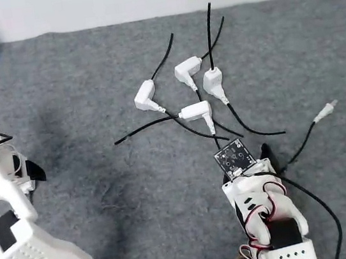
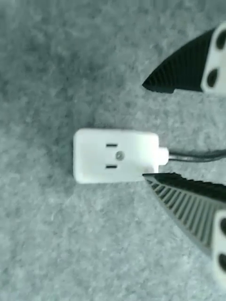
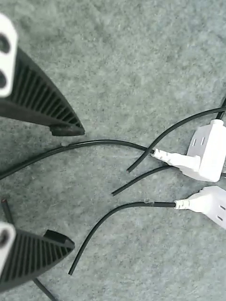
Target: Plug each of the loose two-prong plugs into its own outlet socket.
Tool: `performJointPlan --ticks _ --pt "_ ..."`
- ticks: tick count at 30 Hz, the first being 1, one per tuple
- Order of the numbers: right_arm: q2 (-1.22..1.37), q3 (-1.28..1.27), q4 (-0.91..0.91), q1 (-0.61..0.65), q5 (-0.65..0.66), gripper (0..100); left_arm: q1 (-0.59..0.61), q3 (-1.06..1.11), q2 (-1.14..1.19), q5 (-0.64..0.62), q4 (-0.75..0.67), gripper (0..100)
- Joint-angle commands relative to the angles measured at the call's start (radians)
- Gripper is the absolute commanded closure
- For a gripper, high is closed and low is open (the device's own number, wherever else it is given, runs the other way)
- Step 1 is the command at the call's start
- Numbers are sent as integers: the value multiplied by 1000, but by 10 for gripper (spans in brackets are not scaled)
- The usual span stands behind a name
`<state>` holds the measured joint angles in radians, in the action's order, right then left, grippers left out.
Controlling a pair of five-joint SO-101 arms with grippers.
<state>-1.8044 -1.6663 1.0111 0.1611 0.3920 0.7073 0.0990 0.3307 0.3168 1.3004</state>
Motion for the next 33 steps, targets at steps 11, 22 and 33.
performJointPlan --ticks 11,22,33 --pt "5 -18 5 -1 -5 681 2 -36 69 11 -66 735" --pt "5 -18 5 -1 -3 681 -18 -68 114 21 -64 873" --pt "4 -18 -2 -7 -3 681 -55 -202 112 140 52 987"
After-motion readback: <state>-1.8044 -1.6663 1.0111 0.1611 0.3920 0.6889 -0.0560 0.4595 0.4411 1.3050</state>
